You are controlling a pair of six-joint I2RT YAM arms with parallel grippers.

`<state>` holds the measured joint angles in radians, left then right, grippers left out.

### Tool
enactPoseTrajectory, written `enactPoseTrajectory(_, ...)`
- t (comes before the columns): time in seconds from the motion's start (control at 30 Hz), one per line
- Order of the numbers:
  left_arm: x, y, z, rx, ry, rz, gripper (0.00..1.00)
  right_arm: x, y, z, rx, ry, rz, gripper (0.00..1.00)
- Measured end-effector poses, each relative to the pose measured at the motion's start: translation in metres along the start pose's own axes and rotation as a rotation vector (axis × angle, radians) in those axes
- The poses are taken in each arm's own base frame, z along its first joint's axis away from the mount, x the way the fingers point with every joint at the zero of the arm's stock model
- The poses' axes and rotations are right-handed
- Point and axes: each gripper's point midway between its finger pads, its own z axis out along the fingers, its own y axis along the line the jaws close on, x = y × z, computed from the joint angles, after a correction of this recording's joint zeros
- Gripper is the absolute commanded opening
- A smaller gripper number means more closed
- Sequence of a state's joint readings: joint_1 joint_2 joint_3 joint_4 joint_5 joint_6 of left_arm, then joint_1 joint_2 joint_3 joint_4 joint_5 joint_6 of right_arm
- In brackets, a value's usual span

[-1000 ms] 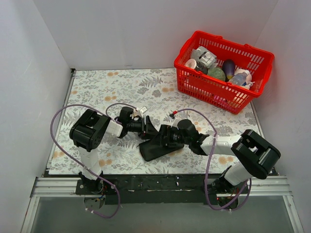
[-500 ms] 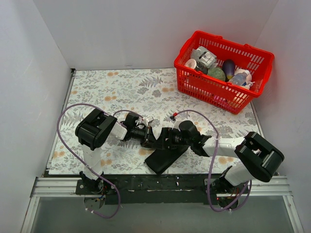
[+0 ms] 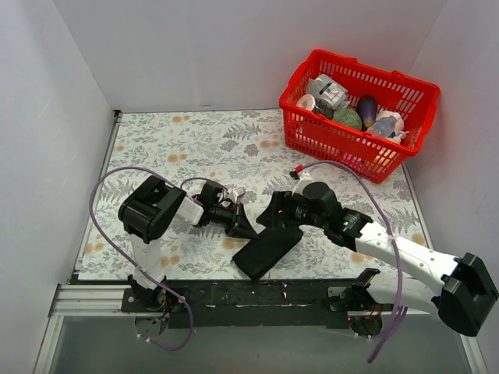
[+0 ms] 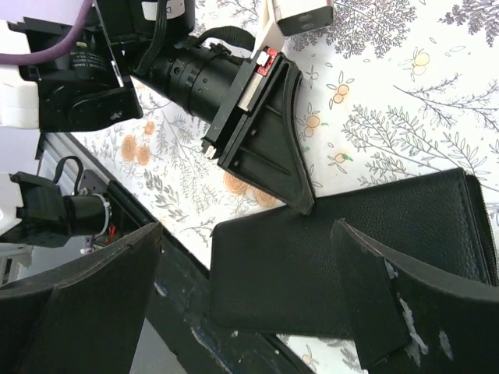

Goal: Sort the hair-cutting tools
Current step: Adjust the hairdressing tool bag at the center of the board.

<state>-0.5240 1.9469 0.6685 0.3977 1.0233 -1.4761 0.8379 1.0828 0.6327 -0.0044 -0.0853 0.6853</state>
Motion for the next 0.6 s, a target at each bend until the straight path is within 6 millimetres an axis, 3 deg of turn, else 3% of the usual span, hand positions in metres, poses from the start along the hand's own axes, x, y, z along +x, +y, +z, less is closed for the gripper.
enactPoseTrajectory(0.1,-0.001,0.0,0.0,-0.03,-0.028,-0.029,0.0,-0.002,0.005,-0.015,-0.002,0.002,0.011,0.97)
enactPoseTrajectory(0.3,-0.007,-0.008,-0.012,-0.112,-0.134,-0.077,0.0,0.025,-0.01,-0.021,0.066,0.105,0.068,0.97)
enactPoseTrajectory(0.47,-0.04,-0.014,-0.055,-0.156,-0.357,-0.121,0.0,0.036,-0.013,-0.019,0.079,0.144,0.132,0.98)
enactPoseTrajectory(0.6,-0.051,-0.007,-0.092,-0.195,-0.542,-0.164,0.0,0.043,-0.015,-0.016,0.09,0.167,0.171,0.98)
